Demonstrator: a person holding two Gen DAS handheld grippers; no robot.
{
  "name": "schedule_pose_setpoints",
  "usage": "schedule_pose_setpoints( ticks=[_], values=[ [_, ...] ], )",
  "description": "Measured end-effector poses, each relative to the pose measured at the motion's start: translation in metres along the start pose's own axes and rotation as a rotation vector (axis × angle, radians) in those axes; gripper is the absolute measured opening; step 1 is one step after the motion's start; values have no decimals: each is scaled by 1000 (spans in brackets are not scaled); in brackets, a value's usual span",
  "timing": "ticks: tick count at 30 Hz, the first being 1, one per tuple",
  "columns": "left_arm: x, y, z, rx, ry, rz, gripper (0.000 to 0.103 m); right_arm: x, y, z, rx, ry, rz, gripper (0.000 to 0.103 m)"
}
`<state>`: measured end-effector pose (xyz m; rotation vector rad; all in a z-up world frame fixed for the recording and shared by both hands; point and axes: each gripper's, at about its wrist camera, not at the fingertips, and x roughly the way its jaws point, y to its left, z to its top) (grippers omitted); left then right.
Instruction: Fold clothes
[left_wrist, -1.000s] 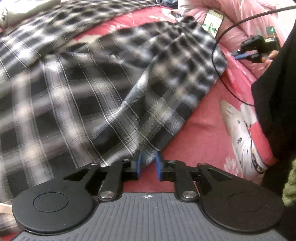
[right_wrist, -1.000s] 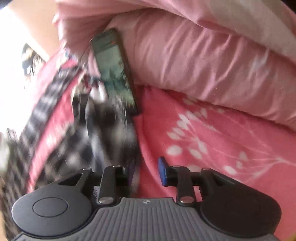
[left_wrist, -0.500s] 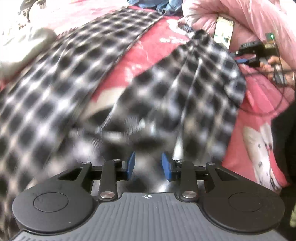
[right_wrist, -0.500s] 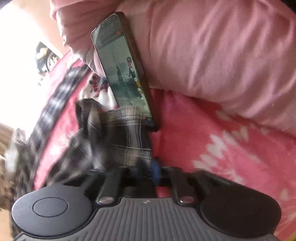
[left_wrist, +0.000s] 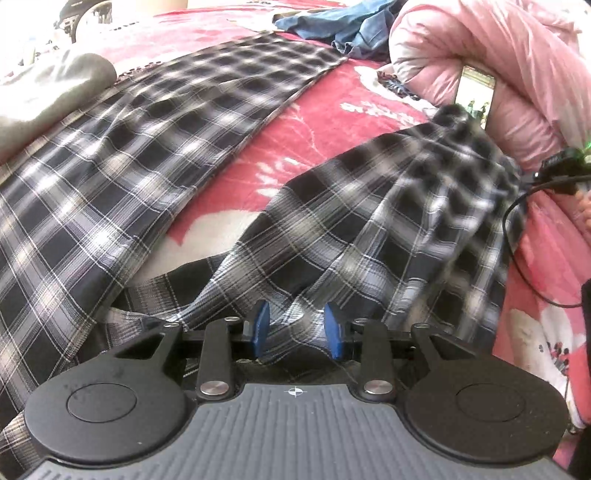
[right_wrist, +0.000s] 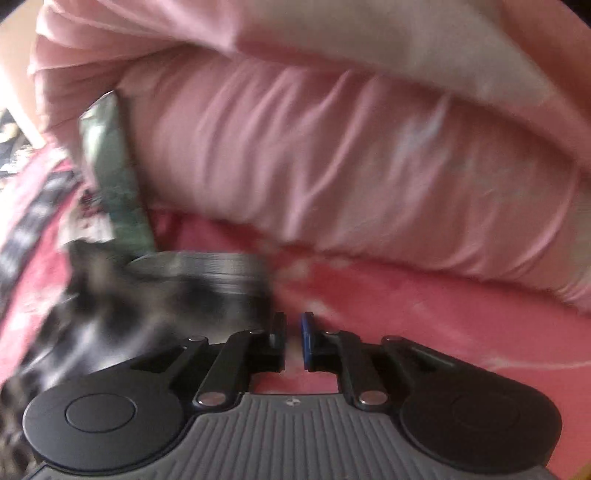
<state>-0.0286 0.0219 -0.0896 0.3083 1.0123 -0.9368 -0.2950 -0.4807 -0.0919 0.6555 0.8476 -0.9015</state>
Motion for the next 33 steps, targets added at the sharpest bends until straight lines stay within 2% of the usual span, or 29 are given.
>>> schedule_pose_setpoints(
  ticks=[2,3,5,7,9,11,13,16,19,23,25,27,29,31,32,33],
  values=[
    [0,3,-1,-3,-4,10,32,-15,5,3,-90,-64,-71,20],
    [-2,4,-2,-10,-6,11,32,-23,8,4,-135,-96,-106,20],
    [-3,6,-3,-16,-13,16,32,-43,26,7,-266,-146,-57,20],
    [-6,6,-5,-15,-20,16,32,-56,57,8,-401,-169,60,20],
    [-8,4,-7,6,-26,9,33,-65,88,7,-531,-180,178,27],
    [-9,2,-10,42,-25,13,34,-67,132,-2,-737,-153,317,30],
    [-10,-3,-14,96,-17,29,34,-69,171,-25,-994,-124,448,30],
    [-15,-9,-22,165,-16,53,34,-72,224,-64,-1356,-75,588,30],
    [-19,-6,-26,150,-19,72,34,-74,258,-104,-1603,-54,712,30],
    [-23,0,-26,130,-27,97,34,-67,286,-137,-1757,-17,813,30],
    [-24,0,-26,151,-28,103,34,-64,295,-150,-1812,-2,856,30],
    [-18,-3,-26,184,-29,115,34,-63,299,-165,-1891,12,868,30],
    [-10,-6,-25,221,-28,131,34,-56,304,-178,-1955,13,843,30],
    [-3,-10,-25,263,-35,143,34,-54,306,-181,-1964,11,836,17],
    [0,-11,-24,283,-34,147,34,-58,306,-181,-1968,4,829,3],
    [1,-12,-23,291,-32,149,34,-63,305,-179,-1972,-23,825,3]
  ],
)
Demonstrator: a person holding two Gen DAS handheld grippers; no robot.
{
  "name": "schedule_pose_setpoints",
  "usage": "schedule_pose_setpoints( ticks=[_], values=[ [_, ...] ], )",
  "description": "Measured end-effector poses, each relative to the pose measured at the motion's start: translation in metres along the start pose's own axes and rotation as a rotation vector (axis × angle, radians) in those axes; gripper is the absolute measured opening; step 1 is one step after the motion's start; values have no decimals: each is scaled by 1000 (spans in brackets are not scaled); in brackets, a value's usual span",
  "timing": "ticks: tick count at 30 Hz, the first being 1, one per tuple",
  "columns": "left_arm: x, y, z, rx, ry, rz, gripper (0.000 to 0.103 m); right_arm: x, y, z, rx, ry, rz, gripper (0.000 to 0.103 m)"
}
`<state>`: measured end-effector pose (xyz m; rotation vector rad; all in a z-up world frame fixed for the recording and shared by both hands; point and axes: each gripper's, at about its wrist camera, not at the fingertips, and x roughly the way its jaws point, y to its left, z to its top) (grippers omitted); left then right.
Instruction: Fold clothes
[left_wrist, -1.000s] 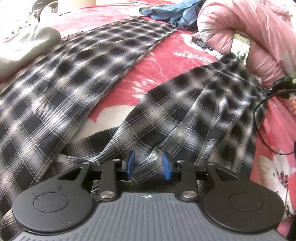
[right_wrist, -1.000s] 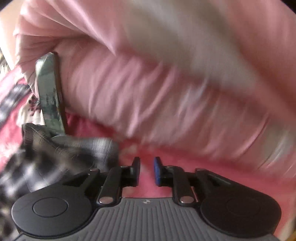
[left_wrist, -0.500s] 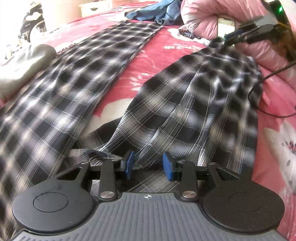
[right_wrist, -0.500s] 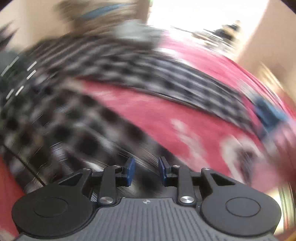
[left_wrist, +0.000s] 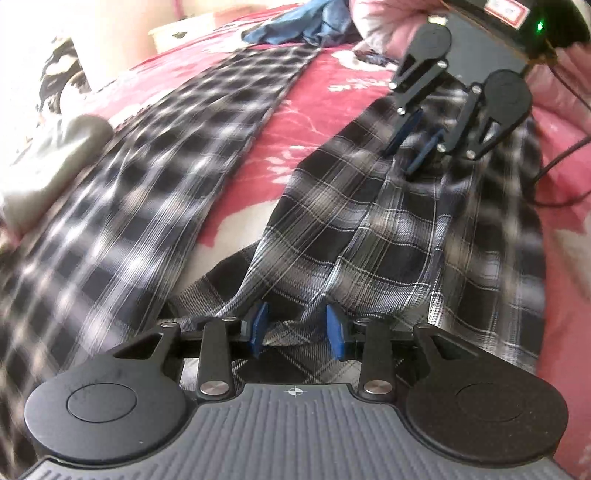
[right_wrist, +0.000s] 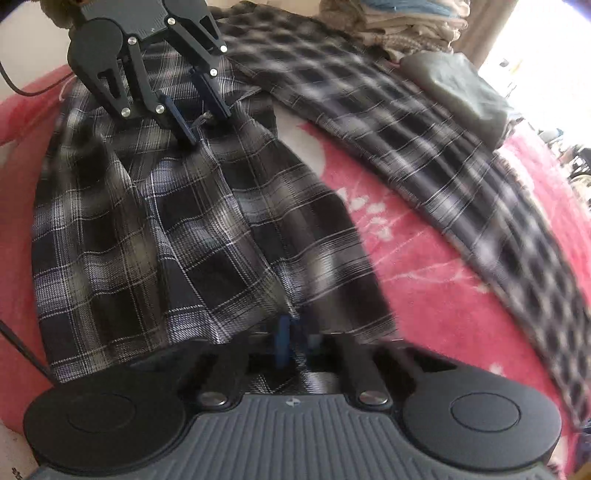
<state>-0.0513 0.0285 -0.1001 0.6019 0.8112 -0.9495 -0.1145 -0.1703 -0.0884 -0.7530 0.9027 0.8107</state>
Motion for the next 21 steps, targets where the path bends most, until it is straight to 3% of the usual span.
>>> schedule_pose_setpoints(
  ticks=[6,12,16,21],
  values=[
    [-20,6,-12,-63,2,11,42,-38,-5,-5,127,-71,-97,0],
    [-28,20,-42,-167,58,88,45,-46,-22,-22,262,-71,-193,0],
    [-31,28,-51,-215,64,118,48,-32,-31,-28,268,-54,-312,0],
    [-32,24,-53,-179,66,136,50,-19,-55,-44,349,-7,-379,0]
  ],
)
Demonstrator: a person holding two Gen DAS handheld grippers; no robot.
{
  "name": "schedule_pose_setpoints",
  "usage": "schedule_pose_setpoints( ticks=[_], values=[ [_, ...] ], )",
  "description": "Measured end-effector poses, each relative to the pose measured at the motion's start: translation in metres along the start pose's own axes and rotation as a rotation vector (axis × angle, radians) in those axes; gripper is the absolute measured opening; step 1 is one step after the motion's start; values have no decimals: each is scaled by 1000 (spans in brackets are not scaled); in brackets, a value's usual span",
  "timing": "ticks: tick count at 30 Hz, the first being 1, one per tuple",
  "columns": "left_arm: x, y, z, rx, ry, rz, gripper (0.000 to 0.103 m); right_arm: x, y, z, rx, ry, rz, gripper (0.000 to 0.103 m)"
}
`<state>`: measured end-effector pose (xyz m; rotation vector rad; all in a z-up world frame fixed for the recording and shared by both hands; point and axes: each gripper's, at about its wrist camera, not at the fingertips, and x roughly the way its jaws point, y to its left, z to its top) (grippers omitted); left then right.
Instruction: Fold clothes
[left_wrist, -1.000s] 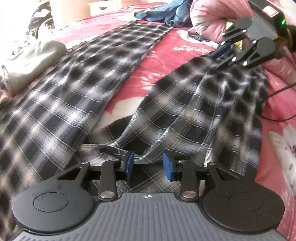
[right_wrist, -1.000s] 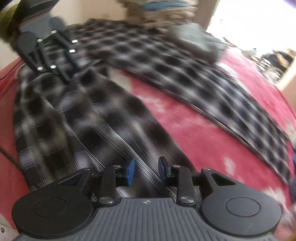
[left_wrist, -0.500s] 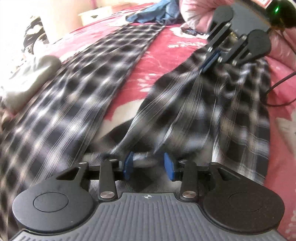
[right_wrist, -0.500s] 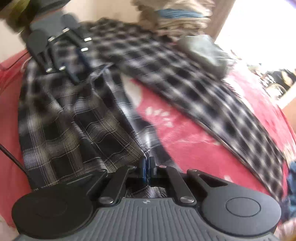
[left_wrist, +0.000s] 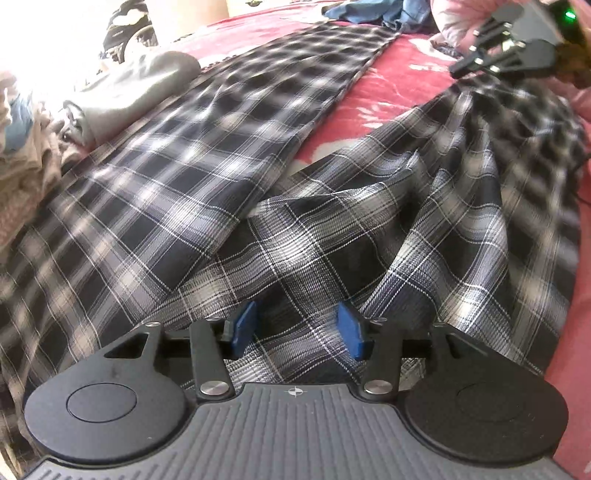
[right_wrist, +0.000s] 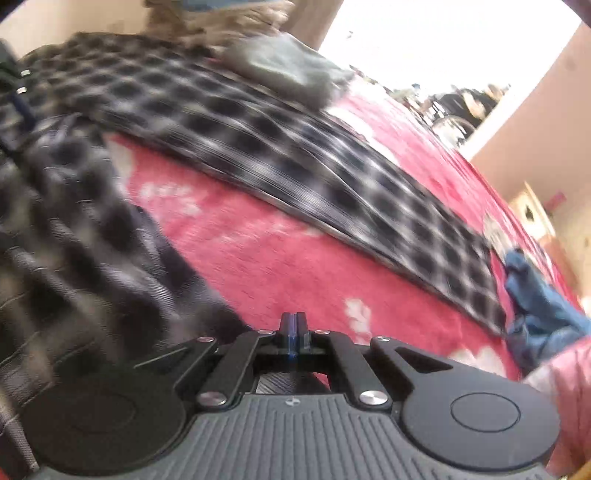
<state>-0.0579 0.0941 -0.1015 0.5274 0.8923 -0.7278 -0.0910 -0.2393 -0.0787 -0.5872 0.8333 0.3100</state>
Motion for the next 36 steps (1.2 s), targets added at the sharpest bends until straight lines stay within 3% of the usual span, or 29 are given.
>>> schedule_pose_setpoints(
  ticks=[5,7,8,10,15,19,20,21,24,27,33,36],
  values=[
    [-7,-3,2,39,-15,43,50,-14,-30,-7,136,-16,32,3],
    [-10,-5,7,82,-46,56,50,-13,-39,-7,142,2,95,8],
    [-8,-7,11,109,-55,57,50,-12,-43,-7,144,10,127,16],
    [-2,-10,18,164,-72,61,50,-6,-45,-2,89,30,177,35],
    [22,-9,33,217,-84,58,50,20,-44,10,-91,89,270,47],
    [26,-3,35,176,-85,59,51,46,-40,14,-150,176,358,45],
    [26,-2,34,166,-83,63,51,44,-36,16,-175,176,362,31],
    [26,-1,33,159,-80,69,51,41,-32,18,-199,177,365,3],
    [24,1,30,138,-69,93,51,24,-24,21,-303,116,270,1],
    [21,3,27,126,-60,110,51,20,-33,20,-257,60,154,0],
    [21,6,26,110,-50,120,51,58,-15,-11,-263,60,-112,1],
    [21,5,25,107,-52,129,51,50,-50,-10,-58,69,-133,2]
  ],
)
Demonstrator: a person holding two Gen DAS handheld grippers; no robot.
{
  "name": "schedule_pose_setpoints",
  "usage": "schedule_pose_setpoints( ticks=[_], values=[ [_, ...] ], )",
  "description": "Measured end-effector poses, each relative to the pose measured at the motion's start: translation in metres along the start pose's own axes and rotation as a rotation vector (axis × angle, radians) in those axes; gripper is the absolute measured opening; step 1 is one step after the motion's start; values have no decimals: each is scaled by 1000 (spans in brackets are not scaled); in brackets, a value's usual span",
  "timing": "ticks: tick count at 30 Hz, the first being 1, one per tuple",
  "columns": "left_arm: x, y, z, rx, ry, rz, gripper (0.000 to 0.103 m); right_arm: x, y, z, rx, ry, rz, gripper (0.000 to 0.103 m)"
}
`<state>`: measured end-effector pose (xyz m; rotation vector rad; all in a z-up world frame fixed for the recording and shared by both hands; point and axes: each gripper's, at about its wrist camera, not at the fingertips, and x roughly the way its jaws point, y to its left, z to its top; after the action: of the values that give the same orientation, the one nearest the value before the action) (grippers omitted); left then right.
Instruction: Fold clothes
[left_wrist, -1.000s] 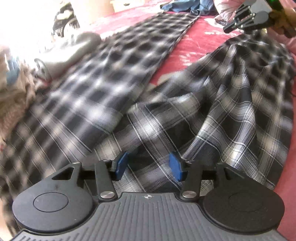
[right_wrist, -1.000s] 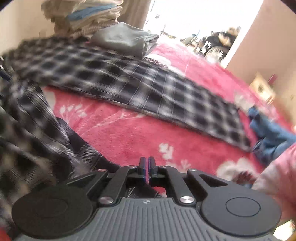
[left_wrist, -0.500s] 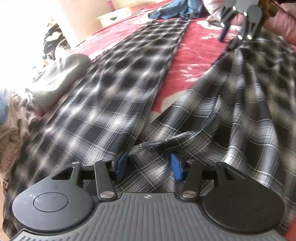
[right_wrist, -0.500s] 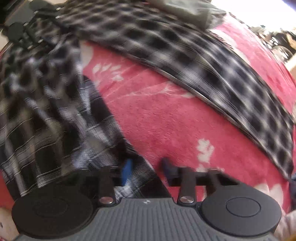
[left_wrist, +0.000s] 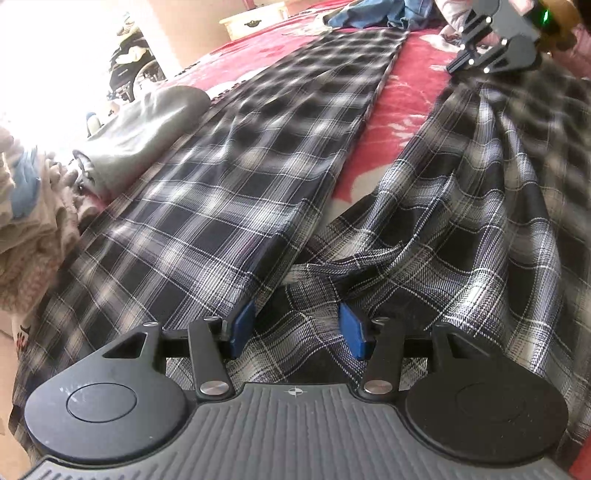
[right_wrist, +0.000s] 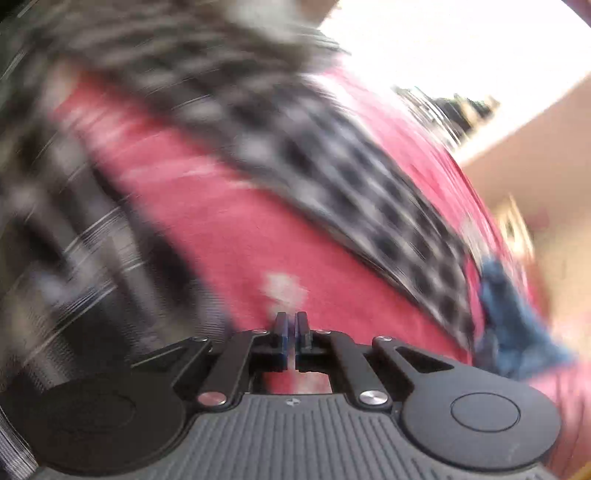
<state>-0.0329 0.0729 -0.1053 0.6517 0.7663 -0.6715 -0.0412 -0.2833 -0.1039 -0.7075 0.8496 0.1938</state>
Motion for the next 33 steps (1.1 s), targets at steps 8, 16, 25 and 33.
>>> schedule_pose_setpoints(
  ticks=[8,16,25,33],
  values=[
    [-10,9,3,-13,-1,0,51,-63,-122,-30,423,69,-6,16],
    [-29,20,30,-84,-93,-59,51,-17,-110,-57,454,406,92,33],
    [-21,-21,44,-11,-102,-146,51,32,-131,-71,745,621,153,23],
    [-4,-37,43,22,-68,-152,51,-59,-130,-76,838,349,-193,3]
  ],
)
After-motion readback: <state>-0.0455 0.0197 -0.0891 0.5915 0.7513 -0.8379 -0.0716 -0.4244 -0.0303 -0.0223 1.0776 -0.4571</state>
